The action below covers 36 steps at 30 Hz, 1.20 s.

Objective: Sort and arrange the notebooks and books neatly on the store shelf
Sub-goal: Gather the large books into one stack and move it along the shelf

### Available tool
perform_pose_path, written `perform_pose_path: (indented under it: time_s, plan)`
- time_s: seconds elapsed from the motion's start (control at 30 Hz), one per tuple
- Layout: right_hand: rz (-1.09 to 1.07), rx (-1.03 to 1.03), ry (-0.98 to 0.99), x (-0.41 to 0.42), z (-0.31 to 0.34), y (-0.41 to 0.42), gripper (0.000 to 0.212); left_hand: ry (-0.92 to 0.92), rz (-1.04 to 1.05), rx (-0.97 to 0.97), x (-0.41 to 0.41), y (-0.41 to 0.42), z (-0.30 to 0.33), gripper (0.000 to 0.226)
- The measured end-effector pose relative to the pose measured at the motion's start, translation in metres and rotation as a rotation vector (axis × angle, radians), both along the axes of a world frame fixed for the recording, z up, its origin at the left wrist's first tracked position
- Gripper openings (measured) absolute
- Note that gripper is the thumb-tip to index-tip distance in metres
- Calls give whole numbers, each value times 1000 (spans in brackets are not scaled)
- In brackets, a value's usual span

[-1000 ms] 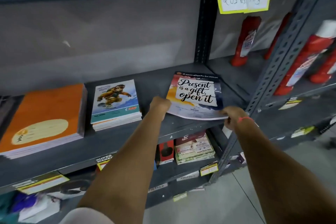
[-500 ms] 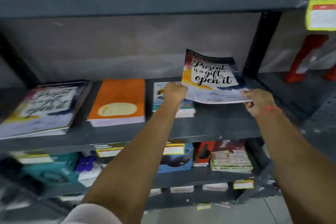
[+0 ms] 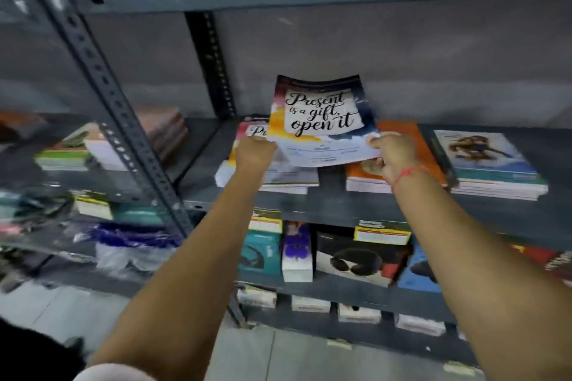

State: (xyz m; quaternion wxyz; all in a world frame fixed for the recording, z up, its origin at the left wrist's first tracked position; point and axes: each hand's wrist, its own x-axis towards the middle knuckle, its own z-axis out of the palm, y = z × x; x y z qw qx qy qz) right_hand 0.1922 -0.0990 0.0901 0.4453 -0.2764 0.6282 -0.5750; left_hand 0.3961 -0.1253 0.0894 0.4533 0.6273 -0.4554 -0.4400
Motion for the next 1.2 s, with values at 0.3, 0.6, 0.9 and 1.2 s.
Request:
perform_pose_path:
  time_s: [0.3, 0.6, 0.9, 1.2]
  plan:
    - [80, 90, 190, 85, -47, -36, 36, -268, 83, 71, 82, -38, -53, 45]
    - [-13, 32, 447, 87, -86, -38, 32, -480, 130, -163, 90, -33, -89, 22]
    - [123, -194, 281, 96, -124, -9, 66, -77, -208, -54, 119, -37, -111, 81]
    - [250, -146, 389, 109, -134, -15, 77, 29, -191, -124, 122, -46, -113, 70]
